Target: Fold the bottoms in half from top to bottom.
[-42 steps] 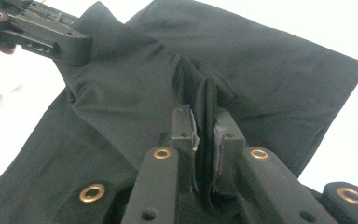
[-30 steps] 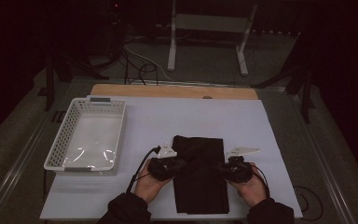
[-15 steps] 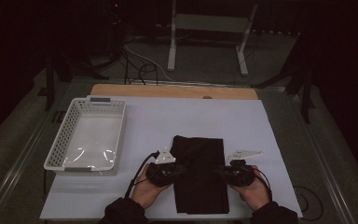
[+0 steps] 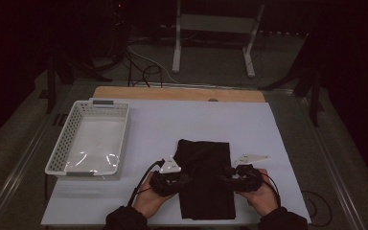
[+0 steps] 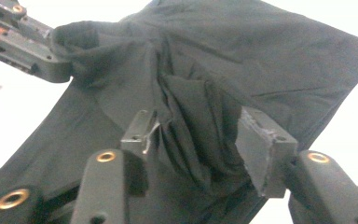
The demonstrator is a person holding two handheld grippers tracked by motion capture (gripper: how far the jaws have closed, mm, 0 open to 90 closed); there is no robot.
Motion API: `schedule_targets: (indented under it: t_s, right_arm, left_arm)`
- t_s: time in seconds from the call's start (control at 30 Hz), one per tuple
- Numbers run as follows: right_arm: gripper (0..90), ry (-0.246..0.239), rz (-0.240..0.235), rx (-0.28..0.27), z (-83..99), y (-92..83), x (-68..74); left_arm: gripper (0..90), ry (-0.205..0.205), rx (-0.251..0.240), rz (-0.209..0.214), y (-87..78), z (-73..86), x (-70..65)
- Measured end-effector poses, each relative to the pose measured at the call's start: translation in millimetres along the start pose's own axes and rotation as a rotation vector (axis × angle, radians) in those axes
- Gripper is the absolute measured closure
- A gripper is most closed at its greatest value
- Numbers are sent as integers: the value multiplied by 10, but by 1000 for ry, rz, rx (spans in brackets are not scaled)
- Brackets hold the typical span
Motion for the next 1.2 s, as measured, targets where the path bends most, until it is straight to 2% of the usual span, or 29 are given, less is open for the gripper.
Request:
schedule_targets:
  t_s: [0.17, 0.2, 0.3, 0.37, 0.43, 0.47, 0.5, 0.6, 0.87, 1.2]
  right_arm:
    - [429, -19, 3, -22, -17, -8, -4]
    - [427, -11, -3, -25, -25, -8, 13]
    - [429, -31, -17, -38, -56, -1, 31]
    - [479, -48, -34, -46, -79, -1, 42]
    - [594, -57, -59, -48, -93, 1, 62]
    - [667, -69, -55, -38, -95, -2, 69]
    - [696, -81, -65, -32, -91, -1, 79]
    - [770, -109, -50, -16, -79, -1, 108]
    - [821, -127, -67, -18, -65, -62, 138]
    - [836, -142, -77, -18, -29, -110, 143]
  left_arm:
    - [784, 8, 8, 5, 7, 11, -19]
    - [781, 5, 6, 7, 7, 12, -21]
    - [779, 8, 4, 8, 2, 3, -27]
    - [774, 9, -1, 8, -2, -8, -36]
    - [741, 10, -3, 6, -1, -20, -45]
    - [702, 8, -6, 1, 4, -27, -51]
    - [670, 5, -10, -3, 12, -33, -55]
    - [583, -4, -18, -12, 40, -62, -55]
    - [522, -12, -28, -36, 89, -168, -30]
    - [462, -39, -31, -75, 136, -189, 25]
Point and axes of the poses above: each handheld gripper's, and its own axes: y roughly forward along the jaws, z roughly out of its underside, x roughly to its left, the point moved 1 cm from there along y, roughly forward along the jaws, and after that the axes turned 8 degrees about z, right-handed, at the moved point
